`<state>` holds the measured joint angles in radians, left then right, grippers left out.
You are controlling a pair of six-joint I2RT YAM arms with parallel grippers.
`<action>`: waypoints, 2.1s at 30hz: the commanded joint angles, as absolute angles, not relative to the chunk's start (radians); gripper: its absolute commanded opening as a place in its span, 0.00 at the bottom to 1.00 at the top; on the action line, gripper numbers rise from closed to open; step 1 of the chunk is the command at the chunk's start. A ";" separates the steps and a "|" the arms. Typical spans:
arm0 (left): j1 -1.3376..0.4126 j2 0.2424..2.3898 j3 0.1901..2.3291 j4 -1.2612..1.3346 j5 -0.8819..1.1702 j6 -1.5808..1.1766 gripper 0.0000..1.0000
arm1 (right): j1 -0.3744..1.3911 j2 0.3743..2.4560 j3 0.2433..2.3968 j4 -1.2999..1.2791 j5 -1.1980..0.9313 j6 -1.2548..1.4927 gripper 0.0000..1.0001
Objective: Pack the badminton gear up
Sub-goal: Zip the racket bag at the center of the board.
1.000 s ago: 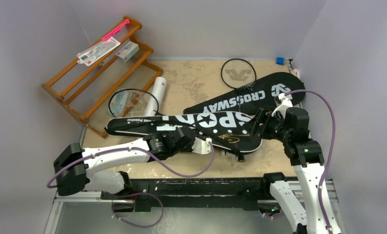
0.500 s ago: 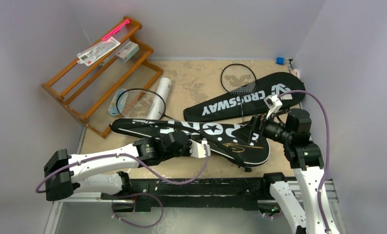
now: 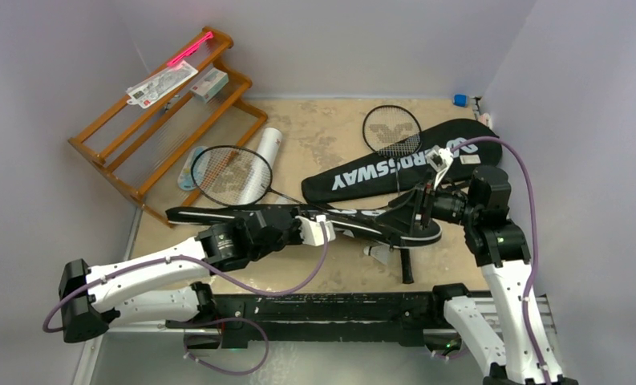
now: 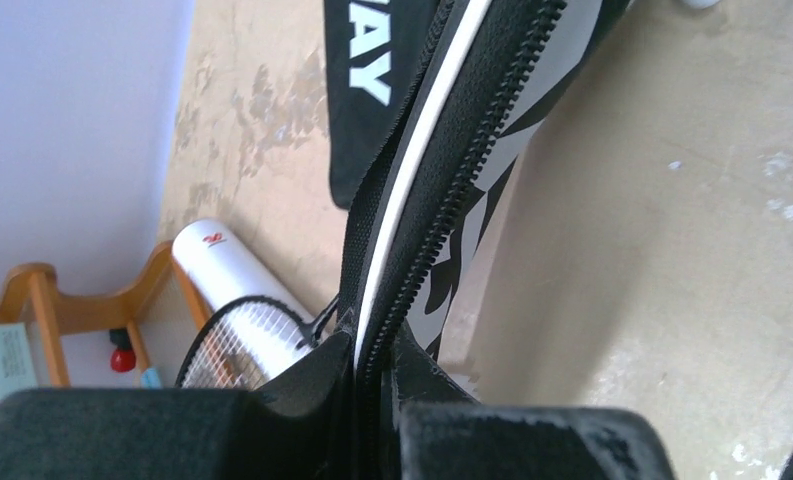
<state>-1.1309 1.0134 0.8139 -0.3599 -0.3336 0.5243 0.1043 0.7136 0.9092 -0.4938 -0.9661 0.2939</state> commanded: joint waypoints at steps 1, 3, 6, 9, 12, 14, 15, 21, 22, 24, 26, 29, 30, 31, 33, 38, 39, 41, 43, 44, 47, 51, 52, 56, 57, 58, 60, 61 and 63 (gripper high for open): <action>-1.081 0.933 0.898 -0.335 -0.378 0.593 0.00 | 0.134 0.705 0.940 -0.372 -1.096 0.296 0.90; -1.069 0.910 0.908 -0.360 -0.365 0.617 0.00 | 0.139 0.693 0.925 -0.305 -1.116 0.329 0.90; -1.054 0.883 0.917 -0.379 -0.369 0.649 0.00 | 0.141 0.693 0.920 -0.258 -1.099 0.338 0.89; -1.023 0.867 0.936 -0.408 -0.355 0.671 0.00 | 0.143 0.706 0.916 -0.204 -1.049 0.361 0.88; -0.973 0.852 0.948 -0.430 -0.333 0.682 0.00 | 0.143 0.713 0.901 -0.132 -0.920 0.417 0.87; -0.943 0.844 0.939 -0.422 -0.325 0.680 0.00 | 0.143 0.727 0.913 -0.103 -0.858 0.430 0.89; -0.930 0.843 0.937 -0.420 -0.318 0.677 0.00 | 0.143 0.737 0.933 -0.101 -0.833 0.436 0.89; -0.915 0.856 0.938 -0.434 -0.327 0.644 0.00 | 0.143 0.819 1.073 -0.275 -0.716 0.414 0.90; -0.914 0.858 0.935 -0.428 -0.330 0.641 0.00 | 0.143 0.825 1.084 -0.311 -0.698 0.414 0.90; -0.914 0.870 0.927 -0.418 -0.334 0.635 0.00 | 0.143 0.833 1.093 -0.373 -0.666 0.417 0.89; -0.915 0.902 0.925 -0.407 -0.346 0.625 0.00 | 0.143 0.837 1.099 -0.435 -0.661 0.409 0.85; -0.914 0.973 0.946 -0.412 -0.388 0.605 0.00 | 0.143 0.833 1.103 -0.530 -0.653 0.367 0.79; -0.915 0.997 0.957 -0.426 -0.387 0.605 0.00 | 0.143 0.829 1.100 -0.556 -0.642 0.355 0.77; -0.914 1.016 0.967 -0.438 -0.386 0.607 0.00 | 0.143 0.822 1.093 -0.574 -0.624 0.347 0.75; -0.914 1.044 0.974 -0.433 -0.384 0.607 0.00 | 0.143 0.809 1.075 -0.601 -0.591 0.331 0.74; -0.914 1.108 0.967 -0.355 -0.409 0.647 0.00 | 0.169 0.812 0.997 -0.612 -0.569 0.309 0.73; -0.914 1.130 0.973 -0.341 -0.424 0.660 0.00 | 0.190 0.816 0.982 -0.610 -0.538 0.313 0.72; -0.915 1.180 0.990 -0.331 -0.444 0.683 0.00 | 0.239 0.821 0.951 -0.587 -0.471 0.323 0.70; -0.914 1.213 1.006 -0.324 -0.460 0.674 0.00 | 0.286 0.830 0.942 -0.565 -0.388 0.337 0.66; -0.914 1.226 1.009 -0.322 -0.467 0.671 0.00 | 0.297 0.836 0.942 -0.558 -0.370 0.339 0.65; -0.914 1.246 0.989 -0.306 -0.483 0.676 0.00 | 0.303 0.851 0.953 -0.558 -0.318 0.332 0.60; -0.914 1.233 0.949 -0.266 -0.462 0.674 0.00 | 0.302 0.868 0.961 -0.569 -0.255 0.308 0.60; -0.914 1.230 0.943 -0.261 -0.455 0.674 0.00 | 0.302 0.871 0.963 -0.572 -0.249 0.306 0.60; -0.914 1.240 0.945 -0.267 -0.444 0.672 0.00 | 0.302 0.896 0.971 -0.573 -0.272 0.299 0.51; -0.914 1.245 0.949 -0.273 -0.443 0.672 0.00 | 0.302 0.904 0.972 -0.572 -0.276 0.300 0.51; -0.914 1.247 0.951 -0.279 -0.441 0.670 0.00 | 0.303 0.916 0.973 -0.571 -0.279 0.302 0.51; -0.914 1.247 0.949 -0.280 -0.439 0.668 0.00 | 0.304 0.930 0.973 -0.567 -0.274 0.303 0.51; -0.914 1.246 0.948 -0.280 -0.437 0.665 0.00 | 0.306 0.936 0.973 -0.559 -0.276 0.303 0.49; -0.915 1.242 0.946 -0.281 -0.434 0.663 0.00 | 0.310 0.951 0.975 -0.549 -0.285 0.304 0.47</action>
<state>-0.9173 1.2594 0.9371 -0.3534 -0.4244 0.6518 0.3012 0.9344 0.9405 -0.5838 -0.2886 0.3195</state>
